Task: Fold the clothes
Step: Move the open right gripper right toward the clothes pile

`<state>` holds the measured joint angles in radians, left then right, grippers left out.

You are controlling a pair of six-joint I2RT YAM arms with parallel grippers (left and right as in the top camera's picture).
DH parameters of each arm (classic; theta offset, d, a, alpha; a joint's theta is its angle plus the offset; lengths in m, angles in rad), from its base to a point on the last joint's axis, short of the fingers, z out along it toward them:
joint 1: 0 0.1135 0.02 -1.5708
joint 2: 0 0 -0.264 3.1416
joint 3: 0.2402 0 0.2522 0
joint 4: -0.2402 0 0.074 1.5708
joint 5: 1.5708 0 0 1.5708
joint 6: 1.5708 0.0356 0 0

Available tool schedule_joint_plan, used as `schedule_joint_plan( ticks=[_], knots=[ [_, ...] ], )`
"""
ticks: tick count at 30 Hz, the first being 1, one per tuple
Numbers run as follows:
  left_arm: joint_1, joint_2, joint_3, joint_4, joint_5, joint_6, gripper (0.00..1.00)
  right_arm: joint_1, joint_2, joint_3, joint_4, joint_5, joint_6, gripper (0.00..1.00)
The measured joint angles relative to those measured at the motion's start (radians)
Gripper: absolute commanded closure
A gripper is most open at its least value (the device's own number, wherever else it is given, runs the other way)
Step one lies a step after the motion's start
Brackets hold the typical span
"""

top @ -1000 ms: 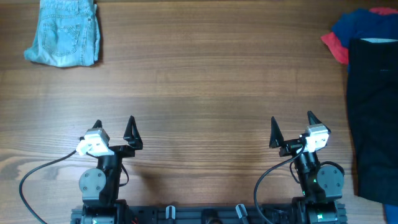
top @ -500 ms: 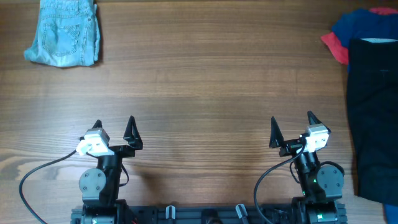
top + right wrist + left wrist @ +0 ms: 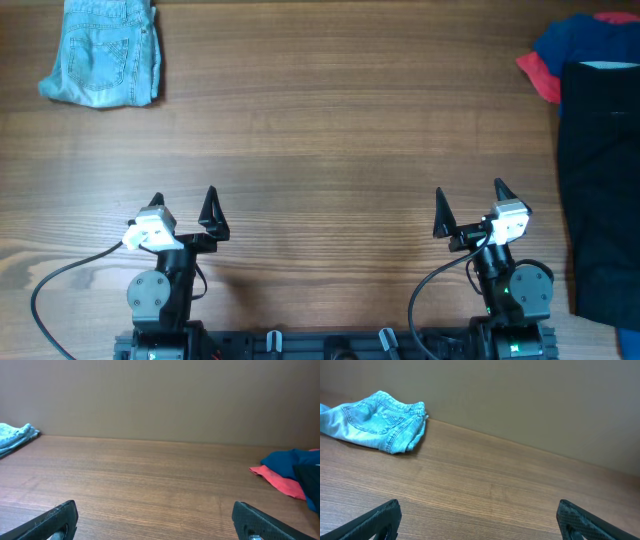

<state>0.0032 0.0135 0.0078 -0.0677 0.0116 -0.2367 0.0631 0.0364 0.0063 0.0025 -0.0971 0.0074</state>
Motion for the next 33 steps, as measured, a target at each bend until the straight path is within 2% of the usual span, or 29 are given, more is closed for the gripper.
schedule_joint_plan(
  ticks=[3, 5, 6, 8, 10, 12, 15, 18, 23, 26, 30, 33],
  knots=[
    [0.000, 0.000, 0.000, 0.000, 0.000, 0.000, 0.00, 0.000, 0.000, 0.000, 0.002, -0.013, 0.009, 0.00],
    [0.000, 0.000, 0.000, 0.000, 0.000, 0.000, 0.00, 0.000, 0.000, 0.000, 0.011, -0.049, 0.066, 0.00],
    [0.000, 0.000, 0.000, 0.000, 0.000, 0.000, 0.00, 0.000, 0.001, 0.000, 0.021, -0.079, 0.134, 0.00],
    [0.000, 0.000, 0.000, 0.000, 0.000, 0.000, 0.00, 0.000, 0.003, 0.000, 0.021, -0.127, 0.360, 0.00],
    [0.000, 0.000, 0.000, 0.000, 0.000, 0.000, 0.00, 0.000, 0.004, 0.000, 0.020, -0.158, 0.652, 0.00],
    [0.000, 0.000, 0.000, 0.000, 0.000, 0.000, 0.00, 0.000, 0.004, 0.000, 0.020, -0.169, 0.865, 0.00],
    [0.000, 0.000, 0.000, 0.000, 0.000, 0.000, 0.00, 0.000, 0.008, 0.000, 0.020, -0.173, 0.997, 0.00],
    [0.000, 0.000, 0.000, 0.000, 0.000, 0.000, 0.00, 0.000, 0.023, 0.000, 0.030, -0.175, 0.990, 0.00],
    [0.000, 0.000, 0.000, 0.000, 0.000, 0.000, 0.00, 0.000, 0.026, 0.022, 0.042, -0.180, 0.836, 0.01],
    [0.000, 0.000, 0.000, 0.000, 0.000, 0.000, 0.00, 0.000, 0.064, 0.106, 0.020, -0.164, 0.752, 0.00],
    [0.000, 0.000, 0.000, 0.000, 0.000, 0.000, 0.00, 0.000, 0.207, 0.254, -0.088, -0.118, 0.653, 0.00],
    [0.000, 0.000, 0.000, 0.000, 0.000, 0.000, 0.00, 0.000, 0.395, 0.415, -0.175, -0.060, 0.588, 0.01]
  ],
)
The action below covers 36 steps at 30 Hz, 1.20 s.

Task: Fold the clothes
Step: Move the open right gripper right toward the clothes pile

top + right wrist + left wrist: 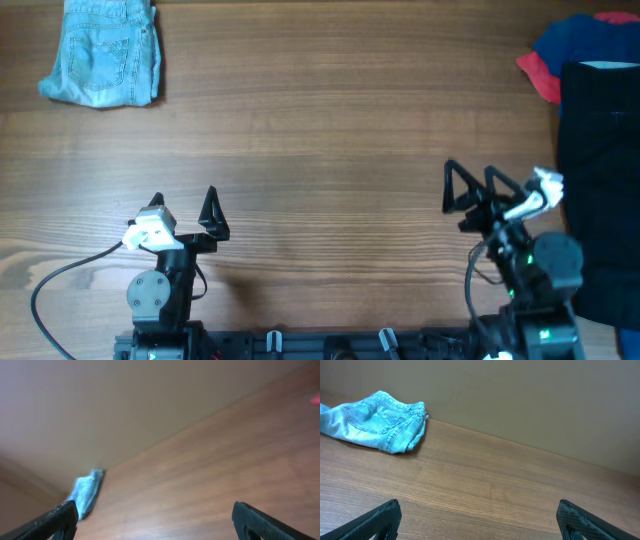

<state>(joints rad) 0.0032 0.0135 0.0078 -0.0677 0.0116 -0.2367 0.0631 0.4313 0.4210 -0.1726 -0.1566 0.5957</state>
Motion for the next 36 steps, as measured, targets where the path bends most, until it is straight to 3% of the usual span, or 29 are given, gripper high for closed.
schedule_joint_plan(
  ticks=[8, 11, 28, 36],
  knots=[
    [0.000, 0.000, 0.000, 0.000, 0.000, 0.000, 0.00, 0.000, 0.550, 0.476, -0.356, 0.136, -0.149, 0.00],
    [0.000, -0.001, 0.000, 0.000, 0.000, 0.000, 0.00, 0.000, 0.679, 0.615, -0.459, 0.142, -0.170, 0.00],
    [0.000, -0.001, 0.000, 0.000, 0.000, 0.000, 0.00, 0.000, 0.702, 0.655, -0.478, 0.144, -0.261, 0.00],
    [0.000, -0.001, 0.000, 0.000, 0.000, 0.000, 0.00, -0.086, 0.707, 0.717, -0.528, 0.313, -0.294, 0.01]
  ],
)
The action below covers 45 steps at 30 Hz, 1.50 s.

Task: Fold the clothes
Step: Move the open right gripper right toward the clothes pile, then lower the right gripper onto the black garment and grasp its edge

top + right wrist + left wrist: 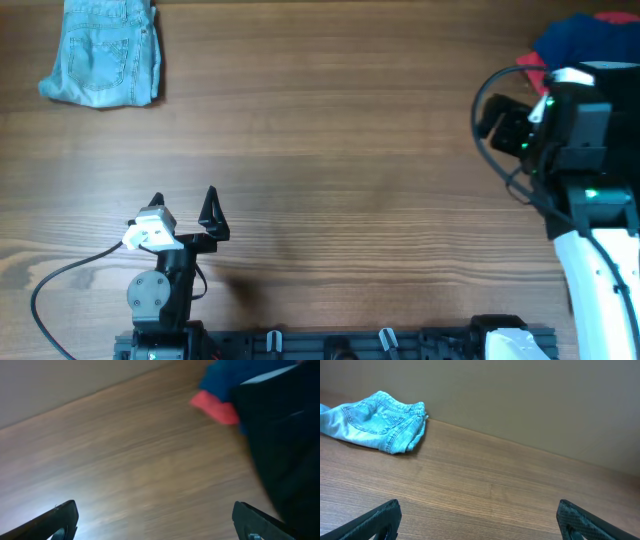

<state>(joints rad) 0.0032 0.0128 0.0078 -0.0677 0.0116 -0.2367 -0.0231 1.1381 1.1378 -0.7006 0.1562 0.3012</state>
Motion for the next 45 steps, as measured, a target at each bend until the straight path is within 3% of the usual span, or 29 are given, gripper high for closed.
schedule_joint_plan(
  ticks=[6, 11, 45],
  knots=[
    [0.000, 0.000, 0.000, 0.000, 0.000, 0.000, 0.00, -0.155, 0.165, 0.147, -0.021, 0.001, -0.042, 0.00],
    [0.000, 0.000, 0.000, 0.000, 0.000, 0.000, 0.00, -0.166, 0.289, 0.154, -0.027, -0.047, -0.046, 0.00],
    [0.000, 0.000, 0.000, 0.000, 0.000, 0.000, 0.00, -0.166, 0.292, 0.155, -0.005, -0.134, -0.045, 0.00]
  ],
)
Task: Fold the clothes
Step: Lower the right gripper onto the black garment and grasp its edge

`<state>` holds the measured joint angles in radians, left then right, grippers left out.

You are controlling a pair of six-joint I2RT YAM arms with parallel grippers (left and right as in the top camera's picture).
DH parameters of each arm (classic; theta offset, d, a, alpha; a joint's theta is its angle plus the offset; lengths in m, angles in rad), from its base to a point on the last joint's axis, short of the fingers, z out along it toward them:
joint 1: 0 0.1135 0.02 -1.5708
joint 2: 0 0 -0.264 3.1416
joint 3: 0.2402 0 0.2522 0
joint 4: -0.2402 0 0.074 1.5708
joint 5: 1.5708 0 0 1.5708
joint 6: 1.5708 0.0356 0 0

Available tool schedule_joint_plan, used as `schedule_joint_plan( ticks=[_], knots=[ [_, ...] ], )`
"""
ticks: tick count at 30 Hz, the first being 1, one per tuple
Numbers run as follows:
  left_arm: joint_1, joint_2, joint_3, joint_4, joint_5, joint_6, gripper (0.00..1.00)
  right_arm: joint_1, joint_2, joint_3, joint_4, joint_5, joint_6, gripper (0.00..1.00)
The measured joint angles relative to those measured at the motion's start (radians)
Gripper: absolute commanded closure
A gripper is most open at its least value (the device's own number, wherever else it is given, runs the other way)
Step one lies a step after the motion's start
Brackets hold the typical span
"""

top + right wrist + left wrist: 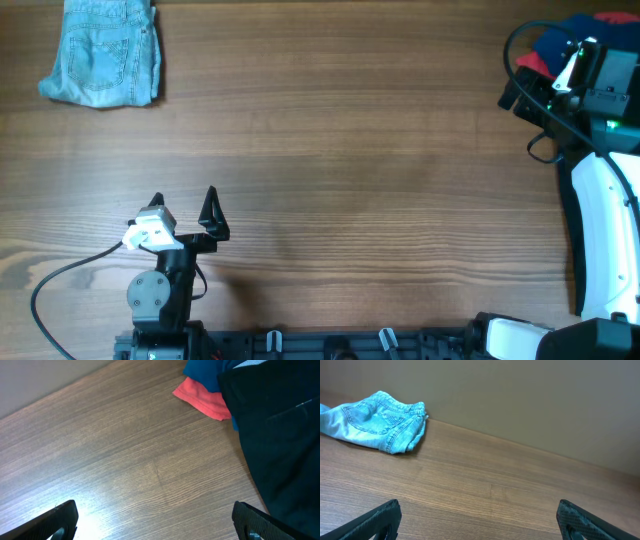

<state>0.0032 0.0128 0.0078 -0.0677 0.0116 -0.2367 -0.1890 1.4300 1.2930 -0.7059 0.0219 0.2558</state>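
A folded pair of light blue jeans (100, 55) (375, 420) lies at the table's far left corner. At the far right edge is a pile of clothes: a black garment (280, 435), a blue one (600, 25) (210, 370) and a red one (527, 62) (202, 400). My right gripper (156, 522) hovers open over bare wood just left of the black garment, holding nothing. In the overhead view the right arm (600, 75) covers most of the black garment. Near the front edge my left gripper (185, 208) (477, 522) rests open and empty.
The wooden table (330, 130) stretches bare between the jeans and the pile. A plain wall runs behind the far edge. The right arm's white link (600, 230) and a black cable loop (520, 60) sit along the right side.
My right arm has reached farther toward the far right corner. Its wrist view now shows the red, blue and black clothes sharply and from nearer. The left arm and the jeans have not moved.
Both grippers first rested open at the front edge, with the jeans folded at far left and the pile at far right. The right arm was then raised and tilted, then over the right side by the pile, and now hovers open beside the black garment.
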Motion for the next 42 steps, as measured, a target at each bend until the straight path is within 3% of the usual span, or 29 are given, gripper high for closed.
schedule_joint_plan(
  ticks=[33, 42],
  knots=[
    [0.000, 0.000, 0.000, 0.000, 0.000, 0.000, 0.00, 0.000, 0.000, 0.000, 0.006, -0.003, 0.000, 0.01],
    [0.000, 0.000, 0.000, 0.000, 0.000, 0.000, 0.00, 0.000, 0.005, 0.000, 0.192, 0.143, -0.060, 0.01]
  ],
)
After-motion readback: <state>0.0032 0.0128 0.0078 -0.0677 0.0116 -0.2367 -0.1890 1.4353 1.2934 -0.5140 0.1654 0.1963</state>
